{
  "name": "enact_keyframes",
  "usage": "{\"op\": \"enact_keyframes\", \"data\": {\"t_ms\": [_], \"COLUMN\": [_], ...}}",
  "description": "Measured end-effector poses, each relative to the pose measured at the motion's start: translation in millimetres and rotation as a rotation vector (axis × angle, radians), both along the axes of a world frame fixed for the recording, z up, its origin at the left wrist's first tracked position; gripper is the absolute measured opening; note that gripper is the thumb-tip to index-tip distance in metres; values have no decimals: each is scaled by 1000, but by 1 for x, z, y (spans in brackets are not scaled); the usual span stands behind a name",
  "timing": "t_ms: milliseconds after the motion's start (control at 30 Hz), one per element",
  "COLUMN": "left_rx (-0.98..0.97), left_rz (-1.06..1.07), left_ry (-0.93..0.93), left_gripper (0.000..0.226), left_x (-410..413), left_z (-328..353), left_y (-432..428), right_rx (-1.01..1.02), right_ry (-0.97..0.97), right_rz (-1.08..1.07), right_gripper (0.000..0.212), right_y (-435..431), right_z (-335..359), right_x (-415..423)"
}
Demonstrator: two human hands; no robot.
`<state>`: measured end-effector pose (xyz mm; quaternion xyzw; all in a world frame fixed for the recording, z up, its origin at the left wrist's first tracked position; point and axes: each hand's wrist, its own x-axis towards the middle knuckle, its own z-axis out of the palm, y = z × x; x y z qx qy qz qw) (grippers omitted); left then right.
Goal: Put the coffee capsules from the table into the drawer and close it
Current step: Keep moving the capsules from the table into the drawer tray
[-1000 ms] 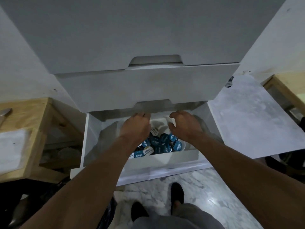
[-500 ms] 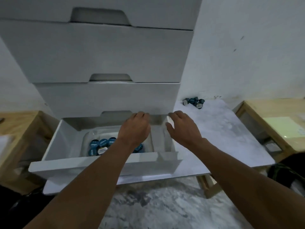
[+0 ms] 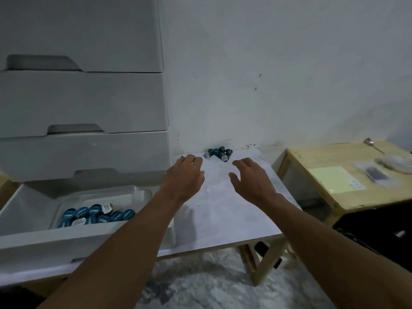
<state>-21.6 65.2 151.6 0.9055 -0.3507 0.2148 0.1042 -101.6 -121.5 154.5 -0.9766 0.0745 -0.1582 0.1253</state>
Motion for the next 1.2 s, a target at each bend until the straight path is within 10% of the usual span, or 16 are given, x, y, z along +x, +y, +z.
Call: {"op": "enact_keyframes", "data": {"t_ms": [1200], "left_rx": [73], "left_rz": [255], "left_ry": [231], "left_gripper": [21], "left_x": [213], "left_z": [-95], "left_y": [-107], "right_rx": [61], "right_ry": [239], "right_rz": [288], "right_gripper": [39], "right_y": [-106], "right_z": [-88], "right_x": [265]}}
